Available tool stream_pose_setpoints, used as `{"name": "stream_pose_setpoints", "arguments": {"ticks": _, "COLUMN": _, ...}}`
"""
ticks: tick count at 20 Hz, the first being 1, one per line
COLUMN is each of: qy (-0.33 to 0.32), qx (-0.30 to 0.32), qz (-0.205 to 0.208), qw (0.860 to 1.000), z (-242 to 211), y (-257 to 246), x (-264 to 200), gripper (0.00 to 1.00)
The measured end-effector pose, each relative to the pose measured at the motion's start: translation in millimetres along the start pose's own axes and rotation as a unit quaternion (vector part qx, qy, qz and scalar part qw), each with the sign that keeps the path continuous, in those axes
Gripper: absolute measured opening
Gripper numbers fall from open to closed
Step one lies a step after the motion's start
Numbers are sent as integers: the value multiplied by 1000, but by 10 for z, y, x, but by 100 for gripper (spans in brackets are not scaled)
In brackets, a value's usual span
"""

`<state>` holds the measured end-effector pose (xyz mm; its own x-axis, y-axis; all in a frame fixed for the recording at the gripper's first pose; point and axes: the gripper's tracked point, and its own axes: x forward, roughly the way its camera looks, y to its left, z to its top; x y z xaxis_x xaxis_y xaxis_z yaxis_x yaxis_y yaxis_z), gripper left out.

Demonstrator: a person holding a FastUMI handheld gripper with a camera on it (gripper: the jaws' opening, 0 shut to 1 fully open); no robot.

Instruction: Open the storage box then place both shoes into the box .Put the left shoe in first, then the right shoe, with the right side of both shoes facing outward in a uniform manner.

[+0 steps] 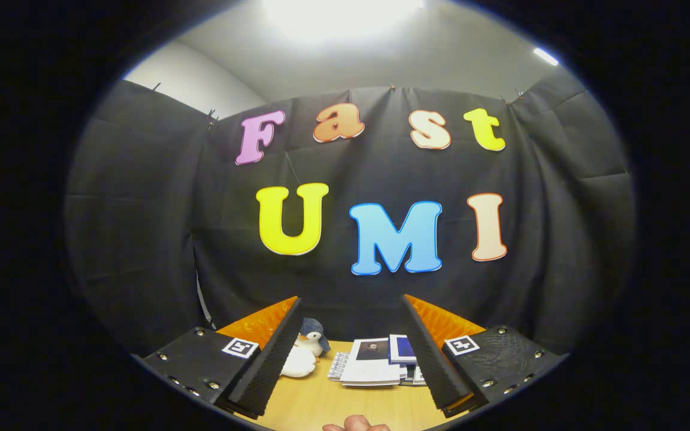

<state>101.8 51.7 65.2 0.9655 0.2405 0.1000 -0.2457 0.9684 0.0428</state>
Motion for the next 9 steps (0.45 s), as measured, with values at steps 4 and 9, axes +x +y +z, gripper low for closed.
{"name": "stream_pose_setpoints", "arguments": {"ticks": 4, "qy": -27, "qx": -34, "qz": -10, "qw": 999, "z": -37, "y": -88, "x": -197, "gripper": 98}}
{"name": "stream_pose_setpoints", "arguments": {"ticks": 9, "qy": -31, "qx": -38, "qz": -1, "qw": 999, "z": -21, "y": -129, "x": -272, "gripper": 97}}
